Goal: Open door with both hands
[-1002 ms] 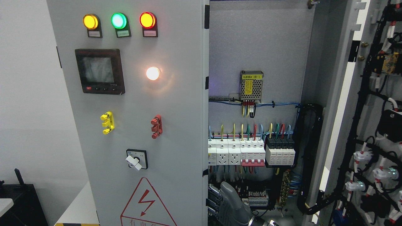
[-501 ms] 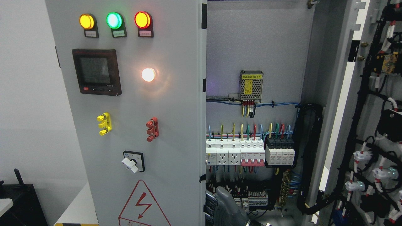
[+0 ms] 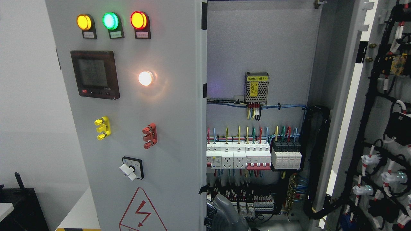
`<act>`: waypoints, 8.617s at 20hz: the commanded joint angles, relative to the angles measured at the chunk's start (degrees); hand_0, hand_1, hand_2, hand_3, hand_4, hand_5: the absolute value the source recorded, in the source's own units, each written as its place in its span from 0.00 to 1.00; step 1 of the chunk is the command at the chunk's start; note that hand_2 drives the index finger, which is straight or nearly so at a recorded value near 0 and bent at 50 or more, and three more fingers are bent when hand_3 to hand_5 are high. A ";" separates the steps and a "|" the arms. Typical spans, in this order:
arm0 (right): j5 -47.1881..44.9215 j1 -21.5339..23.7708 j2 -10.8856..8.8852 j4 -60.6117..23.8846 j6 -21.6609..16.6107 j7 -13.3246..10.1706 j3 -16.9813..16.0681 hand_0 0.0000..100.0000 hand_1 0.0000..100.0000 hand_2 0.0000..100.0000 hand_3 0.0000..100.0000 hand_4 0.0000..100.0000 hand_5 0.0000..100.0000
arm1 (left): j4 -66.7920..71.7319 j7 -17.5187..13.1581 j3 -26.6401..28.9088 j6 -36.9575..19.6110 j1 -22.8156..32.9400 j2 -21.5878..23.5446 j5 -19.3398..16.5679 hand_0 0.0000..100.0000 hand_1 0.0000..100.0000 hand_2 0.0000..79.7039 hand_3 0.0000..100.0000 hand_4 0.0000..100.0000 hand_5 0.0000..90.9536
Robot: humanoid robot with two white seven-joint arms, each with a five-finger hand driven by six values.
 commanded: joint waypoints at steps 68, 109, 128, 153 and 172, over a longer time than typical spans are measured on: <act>-1.16 -0.06 14.58 -6.89 4.80 3.10 14.14 0.00 0.00 0.00 0.00 0.00 0.00 | -0.01 0.02 0.00 0.03 0.00 0.00 0.00 0.00 0.00 0.00 0.00 0.03 0.00; 12.02 13.82 3.87 -3.55 -10.48 -9.03 2.28 0.00 0.00 0.00 0.00 0.00 0.00 | -42.33 -0.15 -15.81 -7.00 13.88 1.23 3.60 0.00 0.00 0.00 0.00 0.03 0.00; 17.91 27.09 -3.25 -10.76 -20.16 -9.03 -3.00 0.00 0.00 0.00 0.00 0.00 0.00 | -96.32 0.55 -34.37 -36.62 35.15 21.88 15.38 0.00 0.00 0.00 0.00 0.03 0.00; 18.09 52.92 -16.27 -19.72 -45.91 -8.94 -13.72 0.00 0.00 0.00 0.00 0.00 0.00 | -107.85 8.46 -28.30 -44.97 23.48 25.75 23.91 0.00 0.00 0.00 0.00 0.03 0.00; 17.56 62.51 -19.61 -27.28 -56.90 -9.03 -24.70 0.00 0.00 0.00 0.00 0.00 0.00 | -111.45 13.56 -26.81 -58.49 12.48 25.32 23.91 0.00 0.00 0.00 0.00 0.03 0.00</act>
